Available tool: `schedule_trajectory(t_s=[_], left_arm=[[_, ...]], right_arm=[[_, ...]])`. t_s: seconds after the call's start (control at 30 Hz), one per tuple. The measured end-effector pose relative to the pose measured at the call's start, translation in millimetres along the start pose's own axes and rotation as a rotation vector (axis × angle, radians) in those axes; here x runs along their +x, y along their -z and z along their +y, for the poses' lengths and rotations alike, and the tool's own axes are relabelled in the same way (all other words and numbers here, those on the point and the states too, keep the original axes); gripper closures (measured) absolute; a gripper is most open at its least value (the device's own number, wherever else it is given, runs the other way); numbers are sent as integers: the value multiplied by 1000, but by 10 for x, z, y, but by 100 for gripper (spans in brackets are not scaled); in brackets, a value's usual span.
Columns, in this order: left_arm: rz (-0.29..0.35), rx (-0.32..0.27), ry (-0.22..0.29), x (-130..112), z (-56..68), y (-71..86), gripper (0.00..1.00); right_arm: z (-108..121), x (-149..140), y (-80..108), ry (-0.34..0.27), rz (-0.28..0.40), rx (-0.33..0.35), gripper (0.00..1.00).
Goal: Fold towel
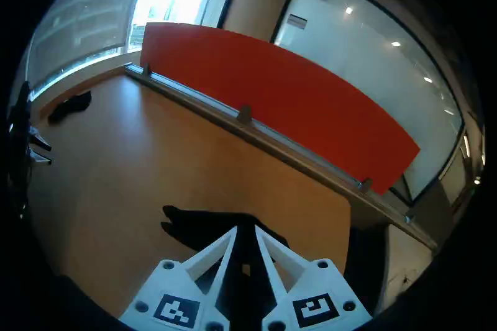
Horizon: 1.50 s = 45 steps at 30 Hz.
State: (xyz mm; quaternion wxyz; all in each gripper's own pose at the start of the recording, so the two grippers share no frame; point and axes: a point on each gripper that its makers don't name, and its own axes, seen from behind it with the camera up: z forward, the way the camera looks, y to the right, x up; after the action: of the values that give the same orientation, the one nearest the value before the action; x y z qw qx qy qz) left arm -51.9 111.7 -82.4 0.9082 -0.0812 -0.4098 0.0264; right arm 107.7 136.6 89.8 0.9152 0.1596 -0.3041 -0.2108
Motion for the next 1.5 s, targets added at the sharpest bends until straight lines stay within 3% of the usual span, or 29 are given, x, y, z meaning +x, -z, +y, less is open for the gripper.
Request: schedule_trajectory(t_s=[0.37,0.67,0.9,1.2,1.5], left_arm=[[0,-2,-6,-3,-1,19,23],[1,-7,-12,-17,-11,53,23],[1,-11,-19,-24,-14,58,23],[3,-13,-29,-28,-29,77,23],[3,-9,-29,-51,-68,113,23]], right_arm=[[-1,-218,223,-6,-24,-11,95],[-2,-695,494,-41,-87,-38,95],[9,-1102,658,-104,-135,-67,95],[-42,-1563,738,-156,-199,-90,95],[-80,-1838,764,-196,-238,-108,95]])
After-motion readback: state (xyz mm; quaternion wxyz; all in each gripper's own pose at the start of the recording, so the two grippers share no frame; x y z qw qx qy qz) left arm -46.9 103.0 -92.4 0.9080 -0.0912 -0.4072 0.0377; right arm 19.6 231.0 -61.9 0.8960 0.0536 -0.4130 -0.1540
